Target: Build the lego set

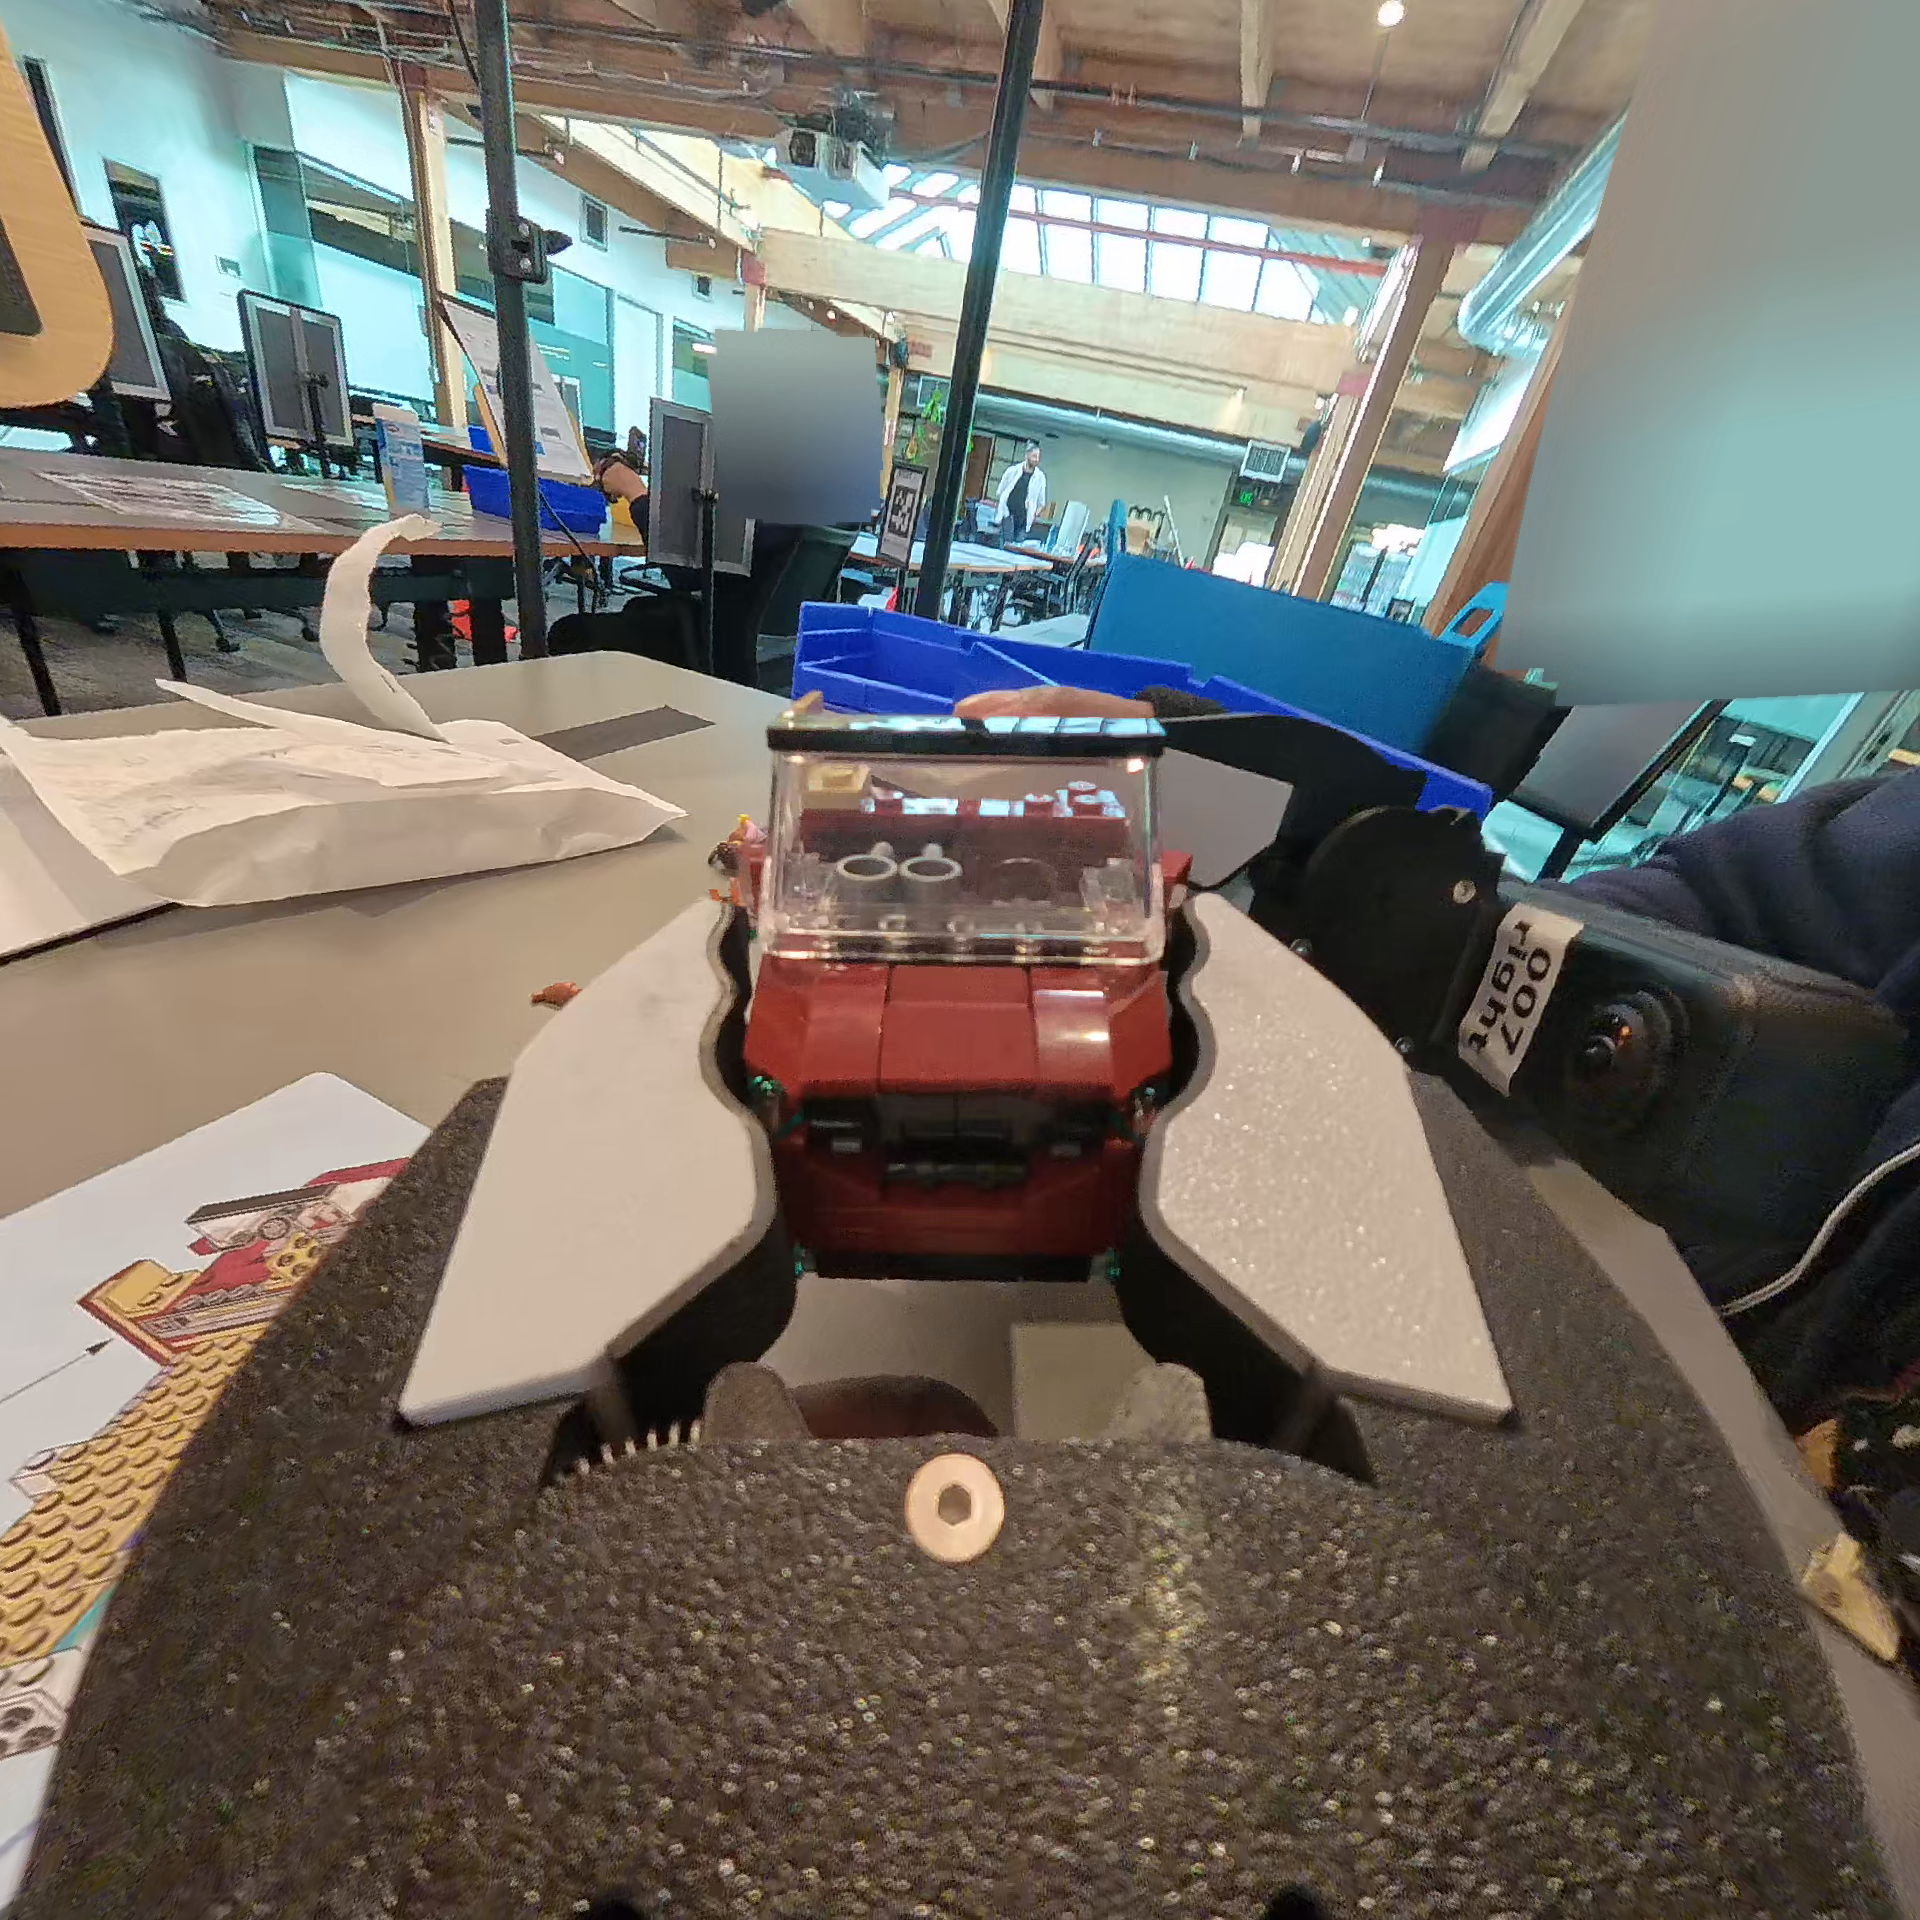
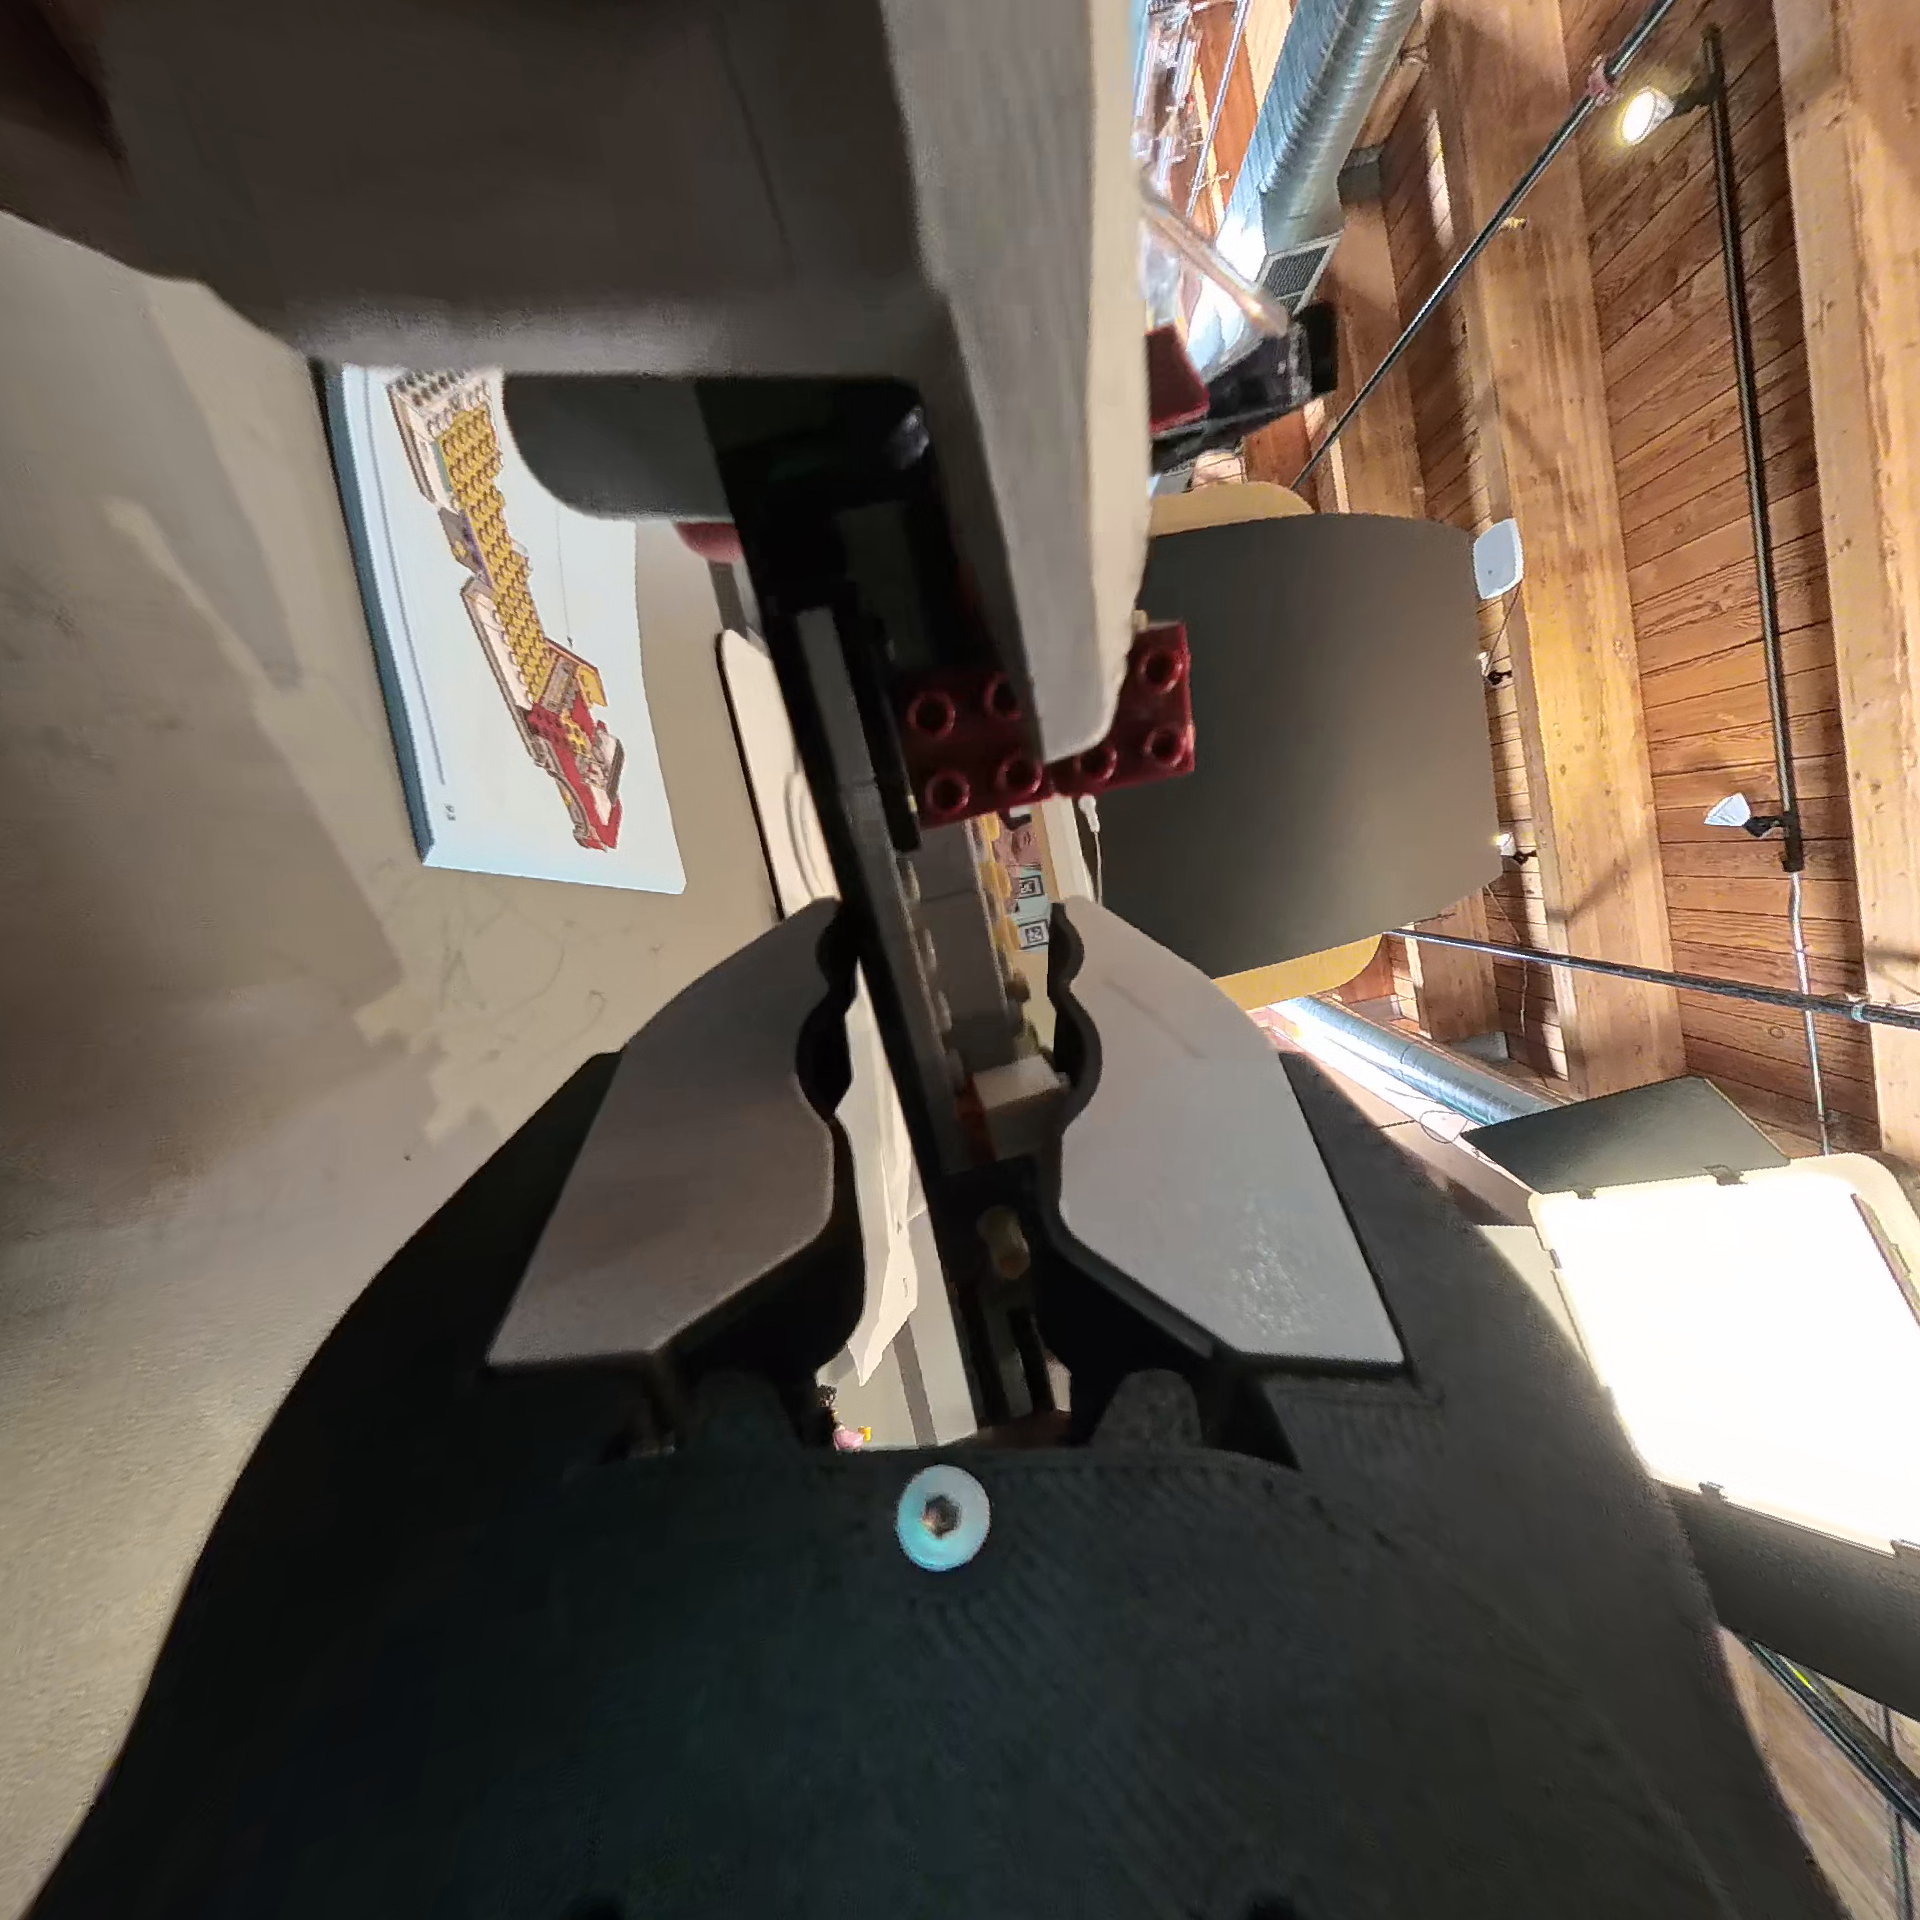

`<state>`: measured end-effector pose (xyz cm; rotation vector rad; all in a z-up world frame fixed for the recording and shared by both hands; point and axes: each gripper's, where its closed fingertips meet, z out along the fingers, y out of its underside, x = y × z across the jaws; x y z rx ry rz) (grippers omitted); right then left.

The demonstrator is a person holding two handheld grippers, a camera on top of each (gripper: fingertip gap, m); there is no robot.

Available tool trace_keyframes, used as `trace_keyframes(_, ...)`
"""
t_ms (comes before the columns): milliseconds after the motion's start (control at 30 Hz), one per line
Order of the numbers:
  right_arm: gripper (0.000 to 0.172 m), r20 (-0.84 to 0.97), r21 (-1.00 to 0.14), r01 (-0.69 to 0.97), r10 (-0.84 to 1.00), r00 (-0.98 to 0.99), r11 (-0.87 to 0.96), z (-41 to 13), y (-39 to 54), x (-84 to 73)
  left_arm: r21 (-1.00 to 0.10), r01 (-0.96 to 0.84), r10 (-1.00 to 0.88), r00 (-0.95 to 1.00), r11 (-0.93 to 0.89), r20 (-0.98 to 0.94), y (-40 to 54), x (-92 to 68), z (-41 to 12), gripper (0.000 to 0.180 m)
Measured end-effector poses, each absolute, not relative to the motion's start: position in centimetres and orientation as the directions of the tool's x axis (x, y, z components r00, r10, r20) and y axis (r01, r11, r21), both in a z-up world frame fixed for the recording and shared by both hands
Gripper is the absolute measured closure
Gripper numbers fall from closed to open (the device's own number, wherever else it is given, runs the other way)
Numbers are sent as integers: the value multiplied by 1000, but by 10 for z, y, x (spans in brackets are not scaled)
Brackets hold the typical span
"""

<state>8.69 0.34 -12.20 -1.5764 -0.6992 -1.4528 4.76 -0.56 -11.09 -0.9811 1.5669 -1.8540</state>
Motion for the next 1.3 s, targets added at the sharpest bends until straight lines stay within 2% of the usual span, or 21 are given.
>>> trace_keyframes(267,132,977,-206,852,-143,156,-481,-120,-1,87,-949,-80,-735,-614,-305,288,0,47,-107,103)
trace_keyframes(667,135,981,-185,846,-147,127,-500,-120,-6,92,-915,-81,-710,-605,-394,360,14,48,-104,103)
trace_keyframes(1133,136,979,-183,843,-167,113,-505,-120,-3,90,-959,-39,-751,-613,-282,246,3,43,-104,103)
trace_keyframes(1300,141,977,-195,852,-176,123,-487,-119,-4,88,-976,-17,-766,-616,-219,183,1,41,-103,102)
